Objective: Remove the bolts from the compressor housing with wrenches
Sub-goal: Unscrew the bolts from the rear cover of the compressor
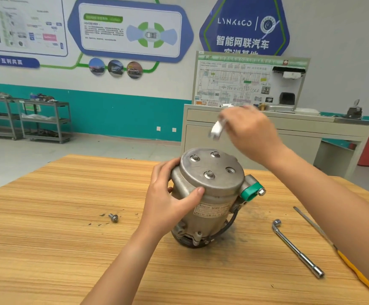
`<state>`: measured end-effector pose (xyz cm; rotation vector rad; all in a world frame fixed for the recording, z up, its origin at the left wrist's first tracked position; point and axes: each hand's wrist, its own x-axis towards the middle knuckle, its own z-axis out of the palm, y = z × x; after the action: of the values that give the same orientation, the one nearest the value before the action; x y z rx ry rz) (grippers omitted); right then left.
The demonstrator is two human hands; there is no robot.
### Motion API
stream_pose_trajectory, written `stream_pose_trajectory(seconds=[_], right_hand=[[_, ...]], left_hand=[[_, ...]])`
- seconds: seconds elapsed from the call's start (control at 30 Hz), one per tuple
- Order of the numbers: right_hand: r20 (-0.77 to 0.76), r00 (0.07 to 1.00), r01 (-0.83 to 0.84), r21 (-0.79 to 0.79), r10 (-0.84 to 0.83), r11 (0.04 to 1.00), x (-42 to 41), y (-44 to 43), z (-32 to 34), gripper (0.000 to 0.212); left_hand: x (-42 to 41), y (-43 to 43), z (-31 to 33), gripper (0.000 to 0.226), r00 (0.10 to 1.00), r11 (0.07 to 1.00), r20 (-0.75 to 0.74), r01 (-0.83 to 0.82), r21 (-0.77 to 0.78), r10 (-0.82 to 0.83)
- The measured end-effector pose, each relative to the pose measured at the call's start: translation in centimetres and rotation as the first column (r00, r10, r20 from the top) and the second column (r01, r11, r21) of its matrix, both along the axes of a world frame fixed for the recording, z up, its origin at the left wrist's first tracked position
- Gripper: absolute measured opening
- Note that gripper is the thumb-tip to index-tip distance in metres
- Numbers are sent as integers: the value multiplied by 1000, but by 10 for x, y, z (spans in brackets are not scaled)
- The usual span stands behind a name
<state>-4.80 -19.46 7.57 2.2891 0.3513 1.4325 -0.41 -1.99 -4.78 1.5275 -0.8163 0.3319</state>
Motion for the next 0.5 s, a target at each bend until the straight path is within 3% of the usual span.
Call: stream_pose_trajectory(seconds=[0.07, 0.1, 0.17, 0.27, 0.4, 0.5], right_hand=[[24, 1000, 9, 282, -17, 959, -27, 5, 3, 22], [5, 999, 29, 346, -33, 938, -41, 7, 2, 24], [-146, 974, 207, 268, -173, 941, -68, 12, -13, 23], [-453, 760, 534, 25, -466, 845, -100, 23, -45, 33], [-474, 658, 629, -82, -585, 773, -115, 31, -62, 56], [-477, 607, 673, -116, -635, 731, -114, 37, -58, 59]], left_hand=[[-3, -4, -3, 75, 999, 999, 18, -42, 2, 42], [-5, -6, -4, 75, 998, 998, 27, -63, -1, 63], [-9, -11, -5, 75, 995, 995, 35, -96, -15, 96], [-13, -14, -6, 75, 991, 991, 35, -131, -32, 132], [-16, -17, -6, 75, 985, 985, 51, -164, -46, 166], [-19, -18, -8, 83, 980, 981, 58, -186, -54, 189]])
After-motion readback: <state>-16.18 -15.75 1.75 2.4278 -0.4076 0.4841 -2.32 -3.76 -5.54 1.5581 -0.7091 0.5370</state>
